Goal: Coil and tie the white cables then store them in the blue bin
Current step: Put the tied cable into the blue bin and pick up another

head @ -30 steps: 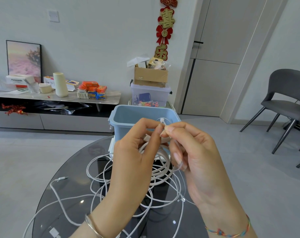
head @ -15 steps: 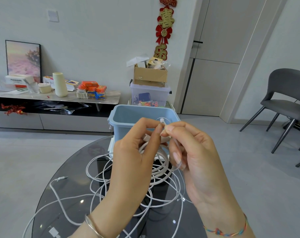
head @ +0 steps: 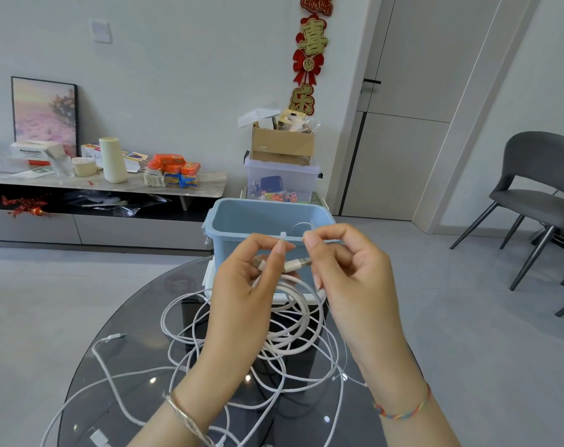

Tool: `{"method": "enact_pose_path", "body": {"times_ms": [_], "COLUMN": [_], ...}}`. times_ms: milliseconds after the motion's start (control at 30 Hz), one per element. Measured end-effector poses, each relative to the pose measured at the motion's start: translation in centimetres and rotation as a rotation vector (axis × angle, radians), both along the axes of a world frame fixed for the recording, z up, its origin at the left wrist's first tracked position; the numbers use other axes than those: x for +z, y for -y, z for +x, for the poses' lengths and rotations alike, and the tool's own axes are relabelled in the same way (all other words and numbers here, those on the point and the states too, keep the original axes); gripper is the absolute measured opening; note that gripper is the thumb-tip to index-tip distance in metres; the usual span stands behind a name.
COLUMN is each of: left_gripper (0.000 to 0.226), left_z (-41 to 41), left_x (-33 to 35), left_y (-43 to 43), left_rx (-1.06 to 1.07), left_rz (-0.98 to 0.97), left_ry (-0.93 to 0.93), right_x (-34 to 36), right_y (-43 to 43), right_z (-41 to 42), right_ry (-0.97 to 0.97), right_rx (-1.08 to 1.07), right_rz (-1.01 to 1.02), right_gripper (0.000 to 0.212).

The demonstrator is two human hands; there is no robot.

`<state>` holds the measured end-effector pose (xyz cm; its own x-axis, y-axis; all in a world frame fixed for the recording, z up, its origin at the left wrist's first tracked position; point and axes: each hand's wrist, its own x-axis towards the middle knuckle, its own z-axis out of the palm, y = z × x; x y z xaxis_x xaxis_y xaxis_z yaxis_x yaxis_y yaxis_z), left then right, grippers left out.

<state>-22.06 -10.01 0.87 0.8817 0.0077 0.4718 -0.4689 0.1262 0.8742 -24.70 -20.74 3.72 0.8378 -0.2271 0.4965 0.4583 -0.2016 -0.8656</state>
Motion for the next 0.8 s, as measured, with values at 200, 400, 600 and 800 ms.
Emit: {"method": "enact_pose_path", "body": {"times_ms": [200,400,600,800], "left_gripper": [0.016,0.015,0.015,0.015], "left_z": [-0.3,-0.7,-1.6,-2.1], "left_x": [0.1,0.2,0.1,0.9], "left_y": [-0.5,-0.9,-1.2,-1.5], "left_rx": [-0.047,-0.022,-0.004,0.004], "left_rz": [0.102,0.166,0.245,0.22], "left_ry": [0.079,0.099,0.212,0.199], "right_x": [0.1,0.2,1.6,2.1], "right_y": [0.2,0.3,1.2,0.9], "right_z": [0.1,0.1,-0.6,-1.3], "right_ry": [-0.026,-0.1,-0.366,-0.388], "right_rx": [0.079,0.106,0.307,0.387], "right_rz": [0.075,0.097,0.297,0.345], "right_gripper": [0.005,0.01,0.017,0.017]}}
